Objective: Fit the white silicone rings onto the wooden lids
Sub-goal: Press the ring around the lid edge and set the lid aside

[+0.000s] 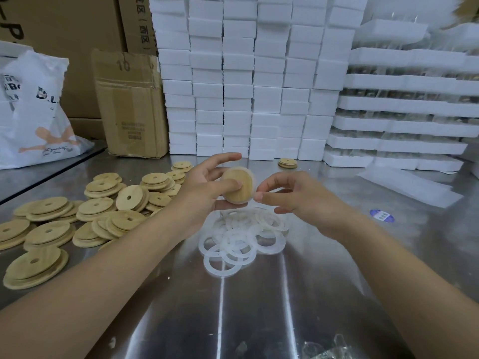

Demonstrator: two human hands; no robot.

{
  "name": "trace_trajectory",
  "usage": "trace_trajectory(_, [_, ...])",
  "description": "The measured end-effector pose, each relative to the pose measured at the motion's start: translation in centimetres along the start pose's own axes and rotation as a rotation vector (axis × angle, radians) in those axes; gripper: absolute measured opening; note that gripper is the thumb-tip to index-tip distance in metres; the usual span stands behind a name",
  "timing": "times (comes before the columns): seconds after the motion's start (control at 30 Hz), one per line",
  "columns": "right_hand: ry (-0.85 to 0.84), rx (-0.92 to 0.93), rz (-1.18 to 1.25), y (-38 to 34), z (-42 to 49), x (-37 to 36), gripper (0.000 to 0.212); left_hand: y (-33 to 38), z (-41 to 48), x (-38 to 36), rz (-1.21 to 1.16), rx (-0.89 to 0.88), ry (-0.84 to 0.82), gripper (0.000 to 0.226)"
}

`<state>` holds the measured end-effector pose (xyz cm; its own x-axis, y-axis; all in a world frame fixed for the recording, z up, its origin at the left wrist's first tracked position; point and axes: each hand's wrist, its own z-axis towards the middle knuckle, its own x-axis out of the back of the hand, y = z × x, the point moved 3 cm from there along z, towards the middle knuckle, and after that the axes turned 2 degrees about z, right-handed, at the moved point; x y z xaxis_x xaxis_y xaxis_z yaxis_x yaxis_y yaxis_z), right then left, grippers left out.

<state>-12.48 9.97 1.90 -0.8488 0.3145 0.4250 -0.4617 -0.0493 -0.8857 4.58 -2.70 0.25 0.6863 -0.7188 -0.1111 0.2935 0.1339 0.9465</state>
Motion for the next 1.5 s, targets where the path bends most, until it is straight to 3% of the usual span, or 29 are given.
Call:
trace_trajectory(0.3, [0.247,0.071,-0.027,0.3,0.5,-0.9,0.01,-0.4,-0.1,-0.3,0.271,-0.106,0.049,0.046])
trace_trajectory(0.93, [0.024,-0.026,0.09,0.1,0.0,0.8,0.016,-0.3,0.0,-0.2,0.162,-0.072,-0.088,0.046])
trace_trajectory(1.17, [0.128,-0.04,0.203,-0.1,0.0,1.2,0.015,-0.2,0.2,0.0,0.061,-0.016,-0.04,0.044])
trace_trajectory(1.5, [0.07,0.018,0.135,-0.3,0.0,0.1,0.013,0.1,-0.1,-0.1,0.061,0.005,-0.026,0.044])
